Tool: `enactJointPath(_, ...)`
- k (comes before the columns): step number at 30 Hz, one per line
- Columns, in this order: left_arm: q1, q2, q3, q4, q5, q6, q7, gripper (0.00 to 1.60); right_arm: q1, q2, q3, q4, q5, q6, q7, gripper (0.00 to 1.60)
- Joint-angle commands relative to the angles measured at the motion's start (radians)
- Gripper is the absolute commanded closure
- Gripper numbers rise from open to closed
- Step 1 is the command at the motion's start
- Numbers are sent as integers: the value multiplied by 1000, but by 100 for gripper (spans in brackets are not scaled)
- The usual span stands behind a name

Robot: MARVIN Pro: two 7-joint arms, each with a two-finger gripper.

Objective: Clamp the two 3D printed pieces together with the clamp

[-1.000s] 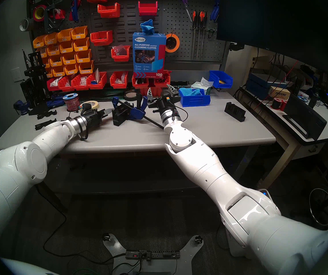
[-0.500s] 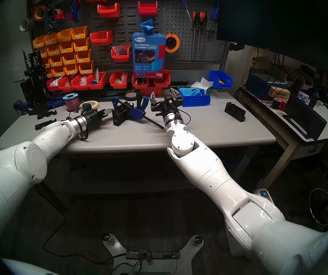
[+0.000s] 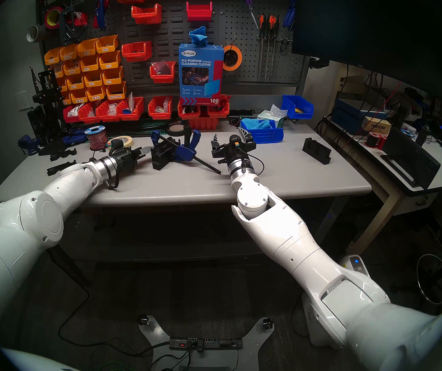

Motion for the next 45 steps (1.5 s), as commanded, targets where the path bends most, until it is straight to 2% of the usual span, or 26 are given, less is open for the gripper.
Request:
enactJointPath(1, -11, 1, -7, -2, -7, -3, -15, 160, 3, 24, 20, -61, -6, 17, -21, 0)
enactJointPath(32, -11, 1, -16, -1, 1, -3, -18, 160, -52, 59, 26, -132, 10, 135, -41, 0)
enactJointPath(45, -11, 0, -20, -1, 4, -4, -19, 160, -57, 50, 14, -148, 44, 143, 8, 0)
